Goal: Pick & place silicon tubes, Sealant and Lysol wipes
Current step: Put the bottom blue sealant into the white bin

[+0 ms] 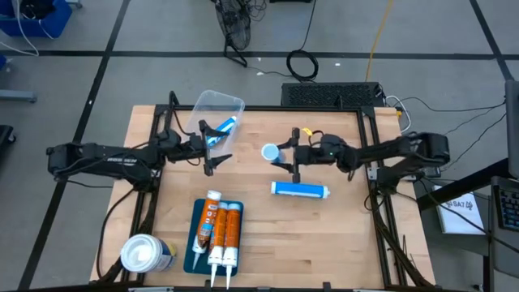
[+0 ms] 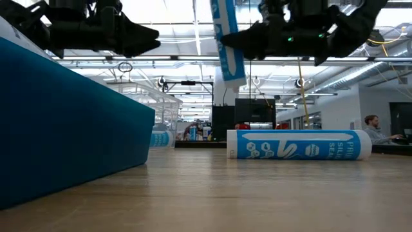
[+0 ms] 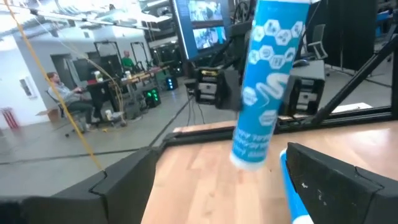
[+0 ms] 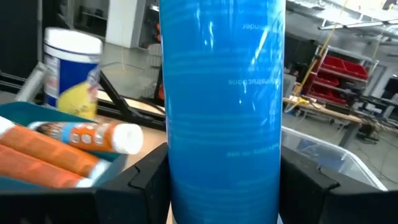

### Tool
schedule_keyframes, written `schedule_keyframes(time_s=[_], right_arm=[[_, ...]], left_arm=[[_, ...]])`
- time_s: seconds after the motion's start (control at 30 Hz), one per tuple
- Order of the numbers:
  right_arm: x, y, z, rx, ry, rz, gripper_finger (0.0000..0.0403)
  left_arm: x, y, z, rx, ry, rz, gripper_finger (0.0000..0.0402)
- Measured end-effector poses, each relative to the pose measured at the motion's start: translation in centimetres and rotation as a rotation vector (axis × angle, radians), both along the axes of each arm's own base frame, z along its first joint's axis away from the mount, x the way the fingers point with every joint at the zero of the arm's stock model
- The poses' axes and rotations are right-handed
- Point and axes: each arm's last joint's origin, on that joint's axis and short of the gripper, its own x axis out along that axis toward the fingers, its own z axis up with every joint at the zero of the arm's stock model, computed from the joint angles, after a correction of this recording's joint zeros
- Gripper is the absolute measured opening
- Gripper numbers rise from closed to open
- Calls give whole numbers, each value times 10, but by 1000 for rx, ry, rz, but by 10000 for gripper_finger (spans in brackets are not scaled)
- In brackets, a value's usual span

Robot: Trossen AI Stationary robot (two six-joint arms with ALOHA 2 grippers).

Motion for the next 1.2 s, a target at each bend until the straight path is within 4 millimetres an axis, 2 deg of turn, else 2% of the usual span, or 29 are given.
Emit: schedule_keyframes(time_s=[0.1,0.3,0.57,0.77,1.2], right_arm=[[9,-5,-4,-6,17,-14,207],[24,-12,0,-27,1,13,207],[42,-18,-1,-56,4,57,207],[45,-19,-6,-62,18,56,207],[44,-19,-3,-99,3,57,207]], left_arm=[[6,1,-2,-2,-33,-8,351],[18,4,-5,-20,-47,-14,351],[42,7,7,-35,-53,-117,351],[62,6,12,-30,-46,-167,351],[100,2,8,-41,-8,-211,351]])
